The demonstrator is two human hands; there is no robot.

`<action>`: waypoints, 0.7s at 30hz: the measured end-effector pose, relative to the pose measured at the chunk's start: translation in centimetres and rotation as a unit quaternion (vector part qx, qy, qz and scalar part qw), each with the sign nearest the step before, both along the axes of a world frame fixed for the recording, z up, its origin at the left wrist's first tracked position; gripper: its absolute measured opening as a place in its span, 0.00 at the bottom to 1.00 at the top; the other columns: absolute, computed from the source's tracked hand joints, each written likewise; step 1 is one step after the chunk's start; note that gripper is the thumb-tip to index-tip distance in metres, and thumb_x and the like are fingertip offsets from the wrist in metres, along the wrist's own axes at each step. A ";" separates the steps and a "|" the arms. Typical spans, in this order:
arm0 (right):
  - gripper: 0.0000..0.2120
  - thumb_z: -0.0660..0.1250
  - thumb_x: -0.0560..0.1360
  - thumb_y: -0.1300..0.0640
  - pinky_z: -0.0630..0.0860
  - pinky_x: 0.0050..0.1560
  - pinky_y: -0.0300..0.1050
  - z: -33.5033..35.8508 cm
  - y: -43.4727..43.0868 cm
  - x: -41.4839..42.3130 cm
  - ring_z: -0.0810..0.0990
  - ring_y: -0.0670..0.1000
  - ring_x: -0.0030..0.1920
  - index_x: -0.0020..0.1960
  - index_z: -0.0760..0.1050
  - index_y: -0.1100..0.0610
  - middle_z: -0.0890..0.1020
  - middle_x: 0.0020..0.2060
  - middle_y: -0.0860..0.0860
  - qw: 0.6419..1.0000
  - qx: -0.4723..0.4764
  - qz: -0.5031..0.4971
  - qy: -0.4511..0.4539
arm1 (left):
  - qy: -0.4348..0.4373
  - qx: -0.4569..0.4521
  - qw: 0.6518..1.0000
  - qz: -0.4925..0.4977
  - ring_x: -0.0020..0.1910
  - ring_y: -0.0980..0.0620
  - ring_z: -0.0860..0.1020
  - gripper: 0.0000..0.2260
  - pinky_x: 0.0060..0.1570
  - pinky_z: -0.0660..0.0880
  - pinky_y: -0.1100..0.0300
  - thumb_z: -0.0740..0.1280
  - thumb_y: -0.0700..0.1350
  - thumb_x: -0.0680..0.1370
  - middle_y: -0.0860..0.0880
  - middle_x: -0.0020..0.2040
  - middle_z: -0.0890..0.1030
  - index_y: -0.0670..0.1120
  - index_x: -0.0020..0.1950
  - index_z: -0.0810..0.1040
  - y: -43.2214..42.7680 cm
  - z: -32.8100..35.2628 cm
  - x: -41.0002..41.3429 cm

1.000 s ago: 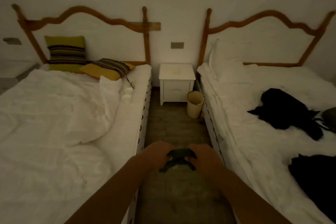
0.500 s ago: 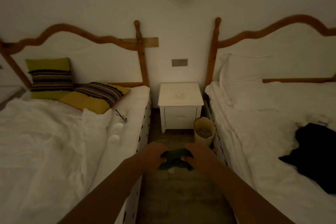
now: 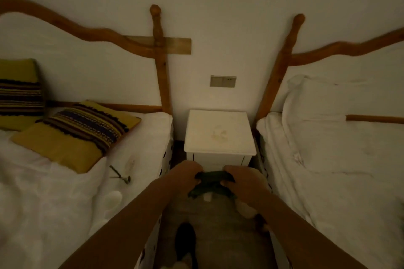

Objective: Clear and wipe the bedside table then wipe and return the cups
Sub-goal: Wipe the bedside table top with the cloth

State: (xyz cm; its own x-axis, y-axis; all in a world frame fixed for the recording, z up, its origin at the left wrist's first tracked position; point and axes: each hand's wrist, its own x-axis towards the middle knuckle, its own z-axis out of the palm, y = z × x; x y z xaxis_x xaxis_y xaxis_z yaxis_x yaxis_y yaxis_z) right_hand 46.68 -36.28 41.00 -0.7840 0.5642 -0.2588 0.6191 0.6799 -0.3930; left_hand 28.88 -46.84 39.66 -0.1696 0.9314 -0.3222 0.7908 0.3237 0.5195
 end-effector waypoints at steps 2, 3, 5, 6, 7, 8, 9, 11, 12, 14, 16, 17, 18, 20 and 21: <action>0.12 0.61 0.81 0.49 0.62 0.41 0.33 -0.2 3.5 -3.8 0.78 0.49 0.53 0.61 0.75 0.52 0.81 0.55 0.50 1.000 -0.022 -0.016 -0.012 | -0.017 -0.012 1.000 -0.006 0.53 0.48 0.77 0.09 0.50 0.66 0.64 0.63 0.42 0.79 0.44 0.53 0.80 0.42 0.56 0.80 4.1 -0.7 -4.4; 0.12 0.61 0.81 0.49 0.63 0.43 0.34 -0.7 5.6 -6.0 0.78 0.50 0.55 0.61 0.74 0.52 0.81 0.55 0.50 0.999 -0.029 -0.023 -0.018 | -0.030 -0.014 0.999 -0.008 0.53 0.48 0.78 0.09 0.50 0.66 0.65 0.64 0.42 0.79 0.44 0.53 0.81 0.42 0.56 0.81 6.4 -1.1 -6.6; 0.12 0.61 0.81 0.50 0.62 0.47 0.34 -1.3 8.7 -9.0 0.79 0.51 0.57 0.61 0.74 0.53 0.81 0.55 0.50 0.997 -0.049 -0.059 -0.021 | -0.065 -0.013 0.998 0.014 0.51 0.51 0.77 0.10 0.50 0.68 0.65 0.65 0.42 0.78 0.45 0.53 0.81 0.43 0.58 0.81 9.9 -2.1 -9.9; 0.11 0.62 0.81 0.50 0.63 0.46 0.35 -1.9 10.2 -10.4 0.79 0.51 0.55 0.60 0.75 0.54 0.81 0.54 0.51 0.994 -0.069 -0.079 -0.009 | -0.084 -0.011 0.996 0.032 0.50 0.53 0.76 0.11 0.51 0.68 0.65 0.65 0.41 0.78 0.46 0.53 0.81 0.44 0.59 0.81 11.4 -2.6 -11.3; 0.11 0.63 0.80 0.51 0.64 0.44 0.35 -2.5 11.3 -11.6 0.79 0.51 0.52 0.58 0.75 0.55 0.81 0.52 0.52 0.992 -0.087 -0.096 0.001 | -0.096 -0.009 0.994 0.051 0.50 0.55 0.75 0.11 0.53 0.70 0.64 0.66 0.41 0.78 0.47 0.53 0.81 0.45 0.59 0.81 12.5 -3.0 -12.4; 0.10 0.65 0.79 0.52 0.65 0.42 0.35 -3.4 12.9 -12.9 0.79 0.51 0.48 0.57 0.76 0.56 0.81 0.50 0.53 0.987 -0.104 -0.118 0.009 | -0.118 -0.011 0.990 0.076 0.50 0.55 0.75 0.10 0.56 0.72 0.61 0.66 0.42 0.78 0.48 0.52 0.80 0.46 0.58 0.81 13.9 -3.6 -13.7; 0.09 0.66 0.79 0.53 0.67 0.40 0.37 -5.0 14.9 -14.4 0.79 0.52 0.47 0.55 0.76 0.56 0.81 0.48 0.53 0.981 -0.130 -0.146 0.015 | -0.147 -0.023 0.983 0.104 0.51 0.54 0.75 0.09 0.58 0.73 0.58 0.67 0.43 0.77 0.49 0.51 0.80 0.46 0.57 0.81 15.6 -5.1 -15.3; 0.08 0.68 0.77 0.54 0.75 0.44 0.44 -6.2 16.9 -15.8 0.79 0.55 0.47 0.53 0.75 0.57 0.81 0.46 0.54 0.968 -0.168 -0.182 0.047 | -0.190 -0.031 0.970 0.151 0.53 0.52 0.76 0.09 0.57 0.73 0.57 0.69 0.45 0.76 0.50 0.51 0.78 0.47 0.56 0.80 17.1 -6.1 -16.4; 0.08 0.69 0.77 0.55 0.78 0.47 0.50 -7.5 18.3 -16.8 0.80 0.56 0.46 0.52 0.75 0.58 0.80 0.45 0.55 0.963 -0.185 -0.192 0.050 | -0.209 -0.040 0.960 0.182 0.53 0.51 0.76 0.08 0.55 0.72 0.58 0.70 0.46 0.76 0.49 0.51 0.78 0.47 0.55 0.80 18.2 -7.2 -17.3; 0.08 0.69 0.77 0.56 0.80 0.47 0.55 -10.0 21.3 -18.8 0.80 0.55 0.44 0.50 0.73 0.59 0.80 0.43 0.55 0.958 -0.206 -0.195 0.051 | -0.238 -0.048 0.940 0.240 0.52 0.49 0.78 0.06 0.52 0.73 0.59 0.71 0.45 0.75 0.48 0.50 0.78 0.47 0.51 0.79 20.7 -9.8 -18.9; 0.07 0.68 0.77 0.56 0.80 0.45 0.53 -13.2 23.9 -20.7 0.79 0.53 0.43 0.50 0.73 0.58 0.78 0.42 0.53 0.948 -0.230 -0.214 0.056 | -0.251 -0.056 0.923 0.287 0.48 0.50 0.78 0.05 0.47 0.74 0.62 0.71 0.45 0.75 0.48 0.46 0.79 0.46 0.49 0.78 22.9 -12.9 -20.3; 0.07 0.68 0.78 0.56 0.79 0.42 0.48 -14.9 25.1 -21.7 0.79 0.50 0.42 0.51 0.73 0.58 0.78 0.42 0.51 0.946 -0.237 -0.216 0.053 | -0.251 -0.057 0.915 0.310 0.46 0.52 0.78 0.05 0.43 0.73 0.65 0.70 0.45 0.76 0.50 0.44 0.78 0.46 0.50 0.78 23.9 -14.5 -20.9; 0.07 0.68 0.78 0.55 0.77 0.40 0.41 -16.8 26.2 -22.5 0.78 0.47 0.42 0.51 0.72 0.57 0.77 0.42 0.49 0.945 -0.243 -0.215 0.049 | -0.249 -0.059 0.907 0.335 0.44 0.54 0.78 0.06 0.40 0.71 0.67 0.70 0.45 0.76 0.51 0.43 0.78 0.46 0.50 0.78 24.8 -16.1 -21.5; 0.07 0.68 0.78 0.54 0.71 0.37 0.32 -20.9 28.6 -24.2 0.76 0.45 0.42 0.51 0.72 0.56 0.76 0.42 0.47 0.942 -0.251 -0.220 0.046 | -0.248 -0.055 0.897 0.361 0.43 0.55 0.77 0.06 0.37 0.68 0.69 0.70 0.46 0.76 0.53 0.42 0.77 0.46 0.51 0.76 27.0 -19.5 -22.8; 0.07 0.68 0.78 0.54 0.71 0.35 0.30 -22.5 29.6 -25.0 0.76 0.44 0.41 0.51 0.72 0.55 0.76 0.42 0.47 0.940 -0.257 -0.221 0.040 | -0.243 -0.055 0.895 0.370 0.42 0.56 0.76 0.06 0.36 0.67 0.69 0.69 0.46 0.77 0.55 0.42 0.75 0.47 0.50 0.75 28.1 -20.9 -23.3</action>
